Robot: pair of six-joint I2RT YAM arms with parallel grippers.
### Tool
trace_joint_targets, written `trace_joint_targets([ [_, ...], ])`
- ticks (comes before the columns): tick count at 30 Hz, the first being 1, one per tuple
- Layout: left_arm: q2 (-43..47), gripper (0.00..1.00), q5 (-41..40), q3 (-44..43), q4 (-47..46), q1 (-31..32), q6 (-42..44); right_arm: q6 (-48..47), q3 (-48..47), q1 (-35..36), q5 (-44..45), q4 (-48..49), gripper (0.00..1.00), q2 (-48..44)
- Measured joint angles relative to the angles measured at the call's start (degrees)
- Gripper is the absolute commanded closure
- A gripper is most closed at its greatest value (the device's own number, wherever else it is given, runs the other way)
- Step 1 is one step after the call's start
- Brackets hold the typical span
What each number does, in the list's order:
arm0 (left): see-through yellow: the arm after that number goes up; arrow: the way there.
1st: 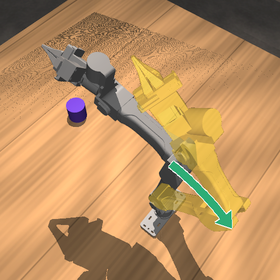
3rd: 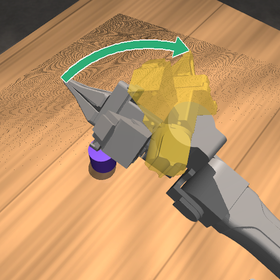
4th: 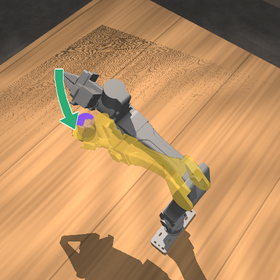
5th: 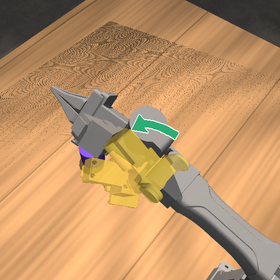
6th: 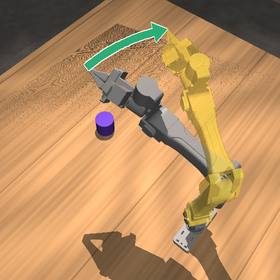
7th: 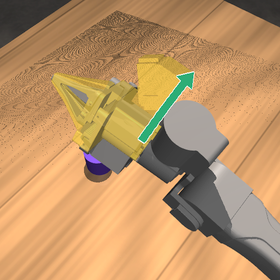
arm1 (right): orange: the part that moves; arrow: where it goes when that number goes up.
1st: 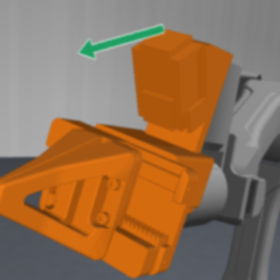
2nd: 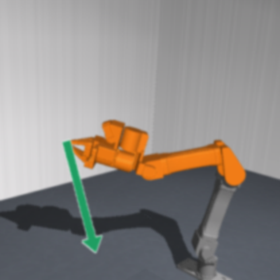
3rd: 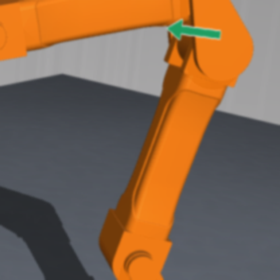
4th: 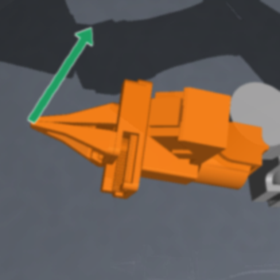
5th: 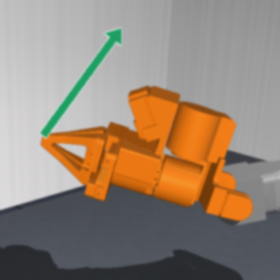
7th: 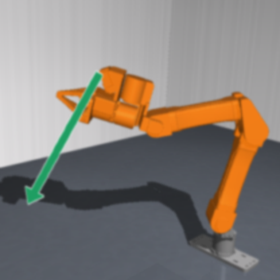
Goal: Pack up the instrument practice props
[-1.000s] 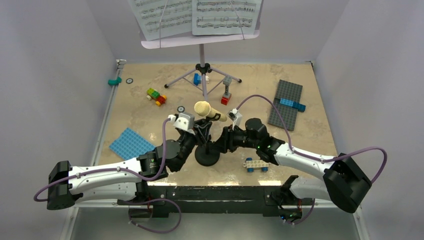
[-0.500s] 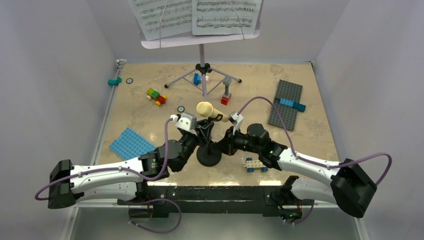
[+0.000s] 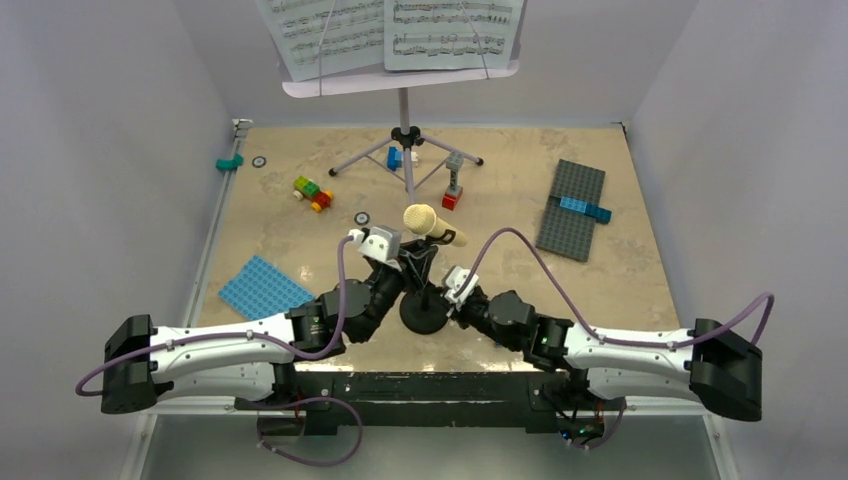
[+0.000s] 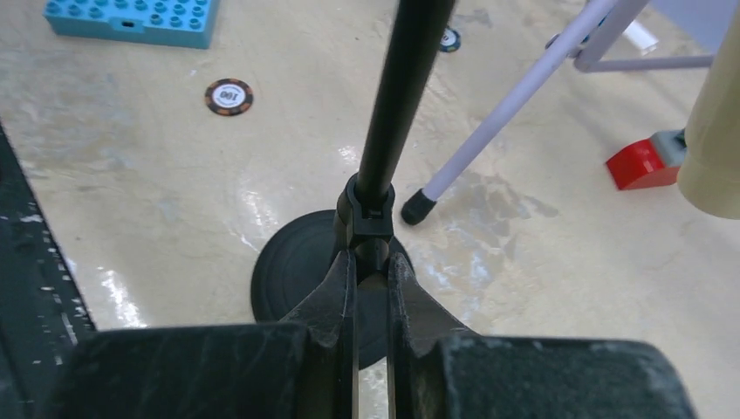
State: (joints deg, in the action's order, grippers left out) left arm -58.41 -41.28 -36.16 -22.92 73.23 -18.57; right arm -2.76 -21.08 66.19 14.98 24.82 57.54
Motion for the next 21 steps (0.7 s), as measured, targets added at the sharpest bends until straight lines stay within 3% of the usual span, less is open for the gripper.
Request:
trace_joint_targets([
  [9, -0.79, 1.0, -0.94, 0.35, -1.09, -0.13, -0.35, -20.96, 1.31, 11.13, 19.26, 13.38, 1.0, 9.07],
  [13, -2.05, 1.0, -0.76, 0.94, 0.57, -0.24, -0.57, -25.38, 0.72, 12.98, 24.11, 16.59, 0.55, 12.28],
  [15, -3.91, 1.0, 0.04, 2.6, 3.41, -0.17, -1.66, -23.45, -1.27, 13.03, 25.31, 13.0, 0.4, 12.13],
  [17, -6.16, 1.0, 0.72, 4.26, 6.47, -0.13, -2.91, -20.96, -3.08, 12.9, 26.73, 8.94, 0.33, 11.08],
  [21, -6.1, 1.0, 2.03, 4.98, 7.67, 0.04, -3.63, -14.95, -5.64, 12.76, 27.67, -0.94, 0.31, 7.13],
])
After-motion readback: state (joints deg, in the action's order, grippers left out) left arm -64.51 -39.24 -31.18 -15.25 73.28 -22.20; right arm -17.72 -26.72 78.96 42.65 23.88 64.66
